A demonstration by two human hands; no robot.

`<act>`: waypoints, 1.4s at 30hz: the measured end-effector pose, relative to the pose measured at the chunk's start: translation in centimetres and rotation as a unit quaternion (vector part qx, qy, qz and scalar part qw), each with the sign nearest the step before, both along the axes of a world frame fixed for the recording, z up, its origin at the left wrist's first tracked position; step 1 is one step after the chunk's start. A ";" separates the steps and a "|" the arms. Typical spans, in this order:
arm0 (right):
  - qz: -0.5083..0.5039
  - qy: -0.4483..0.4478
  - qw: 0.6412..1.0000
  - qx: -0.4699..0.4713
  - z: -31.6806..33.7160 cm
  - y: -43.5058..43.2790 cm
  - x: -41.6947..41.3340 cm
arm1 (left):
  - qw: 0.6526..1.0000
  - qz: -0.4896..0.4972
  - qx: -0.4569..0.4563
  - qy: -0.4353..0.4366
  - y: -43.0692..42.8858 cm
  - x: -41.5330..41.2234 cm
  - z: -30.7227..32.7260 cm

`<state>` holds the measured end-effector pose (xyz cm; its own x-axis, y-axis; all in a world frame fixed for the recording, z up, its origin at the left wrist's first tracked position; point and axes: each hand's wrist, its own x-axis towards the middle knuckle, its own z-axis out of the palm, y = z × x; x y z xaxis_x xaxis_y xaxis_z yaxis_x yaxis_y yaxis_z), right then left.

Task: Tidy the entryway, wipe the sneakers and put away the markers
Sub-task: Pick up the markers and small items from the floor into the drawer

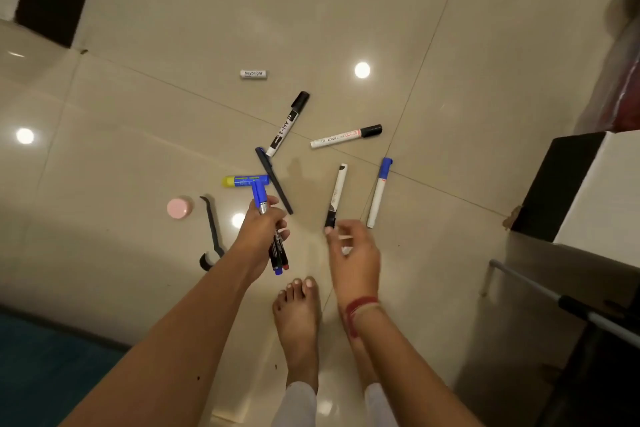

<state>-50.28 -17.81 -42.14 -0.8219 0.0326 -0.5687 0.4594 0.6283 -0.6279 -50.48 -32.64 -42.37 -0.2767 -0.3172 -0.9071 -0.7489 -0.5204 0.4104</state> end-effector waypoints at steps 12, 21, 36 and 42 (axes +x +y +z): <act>-0.033 -0.055 0.989 0.134 -6.0 3.9 -4.5 | 0.997 0.022 0.022 0.066 -1.5 1.5 0.1; 0.181 0.007 0.979 -0.092 6.2 -4.9 3.7 | 0.993 0.080 0.030 0.086 -1.5 2.0 4.2; 0.071 -0.021 0.983 0.169 -9.2 -2.7 -2.8 | 0.993 0.058 -0.024 0.095 -4.6 4.5 -1.4; -0.033 0.000 0.999 -0.034 -3.3 -4.1 -1.4 | 0.988 0.119 0.021 0.093 -5.3 4.1 0.3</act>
<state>-51.65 -21.91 -45.47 -0.8195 0.0484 -0.5711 0.4982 0.5526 -0.6681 -46.38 -37.93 -42.06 -0.3629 -0.3564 -0.8610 -0.5168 -0.6918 0.5042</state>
